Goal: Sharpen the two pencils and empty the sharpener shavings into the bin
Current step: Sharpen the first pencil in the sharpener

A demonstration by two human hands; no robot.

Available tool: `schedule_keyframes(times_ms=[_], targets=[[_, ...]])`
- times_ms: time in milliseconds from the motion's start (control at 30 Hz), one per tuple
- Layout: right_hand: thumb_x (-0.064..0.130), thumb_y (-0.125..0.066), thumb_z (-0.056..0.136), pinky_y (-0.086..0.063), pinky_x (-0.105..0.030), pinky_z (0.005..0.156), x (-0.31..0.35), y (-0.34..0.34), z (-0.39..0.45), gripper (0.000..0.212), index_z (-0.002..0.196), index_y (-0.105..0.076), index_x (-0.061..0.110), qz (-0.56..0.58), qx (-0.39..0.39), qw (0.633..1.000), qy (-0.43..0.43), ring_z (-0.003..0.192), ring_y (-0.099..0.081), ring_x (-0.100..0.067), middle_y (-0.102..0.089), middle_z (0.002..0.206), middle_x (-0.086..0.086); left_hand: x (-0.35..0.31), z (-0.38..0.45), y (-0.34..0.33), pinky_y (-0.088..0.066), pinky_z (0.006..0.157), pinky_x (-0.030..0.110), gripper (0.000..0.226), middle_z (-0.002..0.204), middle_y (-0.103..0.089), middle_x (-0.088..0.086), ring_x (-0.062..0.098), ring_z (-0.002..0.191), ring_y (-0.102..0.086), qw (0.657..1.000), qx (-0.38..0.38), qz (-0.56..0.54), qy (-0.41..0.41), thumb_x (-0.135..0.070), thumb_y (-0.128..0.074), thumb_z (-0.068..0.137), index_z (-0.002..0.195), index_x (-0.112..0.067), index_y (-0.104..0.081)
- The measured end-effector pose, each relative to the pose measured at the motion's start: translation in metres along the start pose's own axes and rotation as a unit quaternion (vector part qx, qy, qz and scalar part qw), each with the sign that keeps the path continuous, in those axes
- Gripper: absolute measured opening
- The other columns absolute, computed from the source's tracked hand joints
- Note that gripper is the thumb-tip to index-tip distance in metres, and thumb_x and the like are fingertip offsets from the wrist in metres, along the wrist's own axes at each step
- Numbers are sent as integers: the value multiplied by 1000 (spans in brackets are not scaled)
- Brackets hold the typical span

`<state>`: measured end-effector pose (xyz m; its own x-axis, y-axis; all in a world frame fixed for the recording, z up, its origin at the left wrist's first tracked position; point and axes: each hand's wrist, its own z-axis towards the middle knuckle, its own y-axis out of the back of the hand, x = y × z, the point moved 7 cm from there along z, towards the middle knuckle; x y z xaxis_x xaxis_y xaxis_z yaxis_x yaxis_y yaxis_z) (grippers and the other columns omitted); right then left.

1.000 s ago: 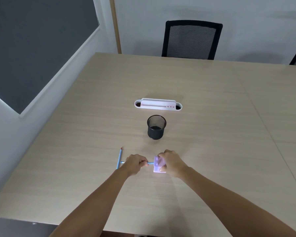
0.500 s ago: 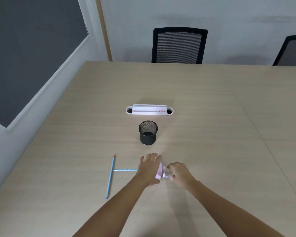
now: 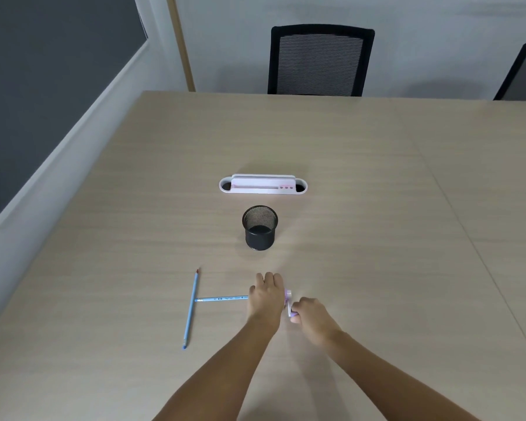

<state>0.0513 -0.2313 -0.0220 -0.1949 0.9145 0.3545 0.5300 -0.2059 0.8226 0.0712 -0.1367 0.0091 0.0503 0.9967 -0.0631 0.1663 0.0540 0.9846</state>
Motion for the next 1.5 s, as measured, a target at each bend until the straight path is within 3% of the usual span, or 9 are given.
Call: schedule_keyframes(times_ms=[133, 400, 567, 767, 867, 933, 1033, 1167, 1500], targets=[[13, -42, 97, -30, -27, 70, 2, 5, -9, 26, 111, -62, 4, -50, 19, 997, 48, 101, -57, -30, -58, 110, -18, 1, -1, 1, -40, 32, 14, 56, 51, -57, -2, 14, 48, -57, 1000, -6, -15, -2, -26, -88, 9, 58, -13, -65], [-3, -40, 82, -47, -29, 78, 7, 45, -16, 33, 98, -64, 13, -77, -85, 981, 158, 88, -58, -21, -63, 98, -7, -4, 2, -5, -42, 36, 17, 45, 55, -58, -2, 16, 53, -58, 1000, -5, -5, -11, -31, -89, 26, 60, -15, -64], [-11, -55, 77, -41, -38, 59, 9, 80, 12, 18, 67, -63, 2, -16, -158, 981, 110, 62, -53, -26, -41, 70, -7, -4, 0, -3, -42, 38, 20, 42, 58, -59, -2, 16, 55, -58, 999, -15, 23, -18, -24, -86, 29, 65, -15, -65], [3, -49, 84, -30, -27, 66, 5, 29, 40, 21, 95, -66, -3, -46, -39, 995, 76, 86, -53, -21, -25, 63, 3, -4, 3, -1, -40, 35, 17, 44, 53, -56, -2, 16, 50, -57, 1000, -9, 16, -22, -28, -85, 23, 59, -15, -62], [4, -66, 78, -41, -12, 55, -8, 15, 10, 9, 86, -69, 6, 43, -110, 992, 38, 68, -54, -5, -51, 69, 9, -3, 4, 0, -39, 34, 16, 43, 52, -55, -2, 16, 48, -55, 1000, -14, 17, -9, -17, -83, 19, 56, -15, -61], [3, -74, 74, -42, -16, 54, -1, 11, -13, 8, 74, -70, 10, 22, -106, 992, 70, 63, -61, -17, -62, 71, -3, -3, 5, 1, -37, 33, 16, 43, 51, -54, -3, 15, 47, -53, 1000, -20, 24, -5, -12, -82, 20, 56, -15, -60], [5, -53, 89, -31, -19, 61, -4, 21, -20, 18, 78, -66, 4, 66, -107, 988, 84, 68, -55, -25, -53, 74, -6, -6, 3, -1, -38, 34, 17, 40, 53, -55, -2, 15, 49, -54, 999, -24, 27, -19, -16, -82, 26, 59, -15, -61], [8, -58, 88, -36, -19, 60, -2, 66, -4, 17, 74, -66, 4, 122, -143, 980, 68, 65, -54, -20, -58, 71, -9, -5, 4, -5, -41, 36, 19, 42, 56, -57, -2, 16, 54, -57, 999, -11, 16, -34, -35, -86, 35, 63, -15, -63], [7, -60, 83, -40, -31, 67, -7, 21, 25, 13, 79, -72, 5, 59, -97, 993, 43, 83, -57, -29, -58, 82, -15, -4, 5, -3, -39, 36, 18, 50, 55, -56, -1, 17, 52, -56, 1000, -9, 22, -14, -18, -85, 18, 62, -15, -61]])
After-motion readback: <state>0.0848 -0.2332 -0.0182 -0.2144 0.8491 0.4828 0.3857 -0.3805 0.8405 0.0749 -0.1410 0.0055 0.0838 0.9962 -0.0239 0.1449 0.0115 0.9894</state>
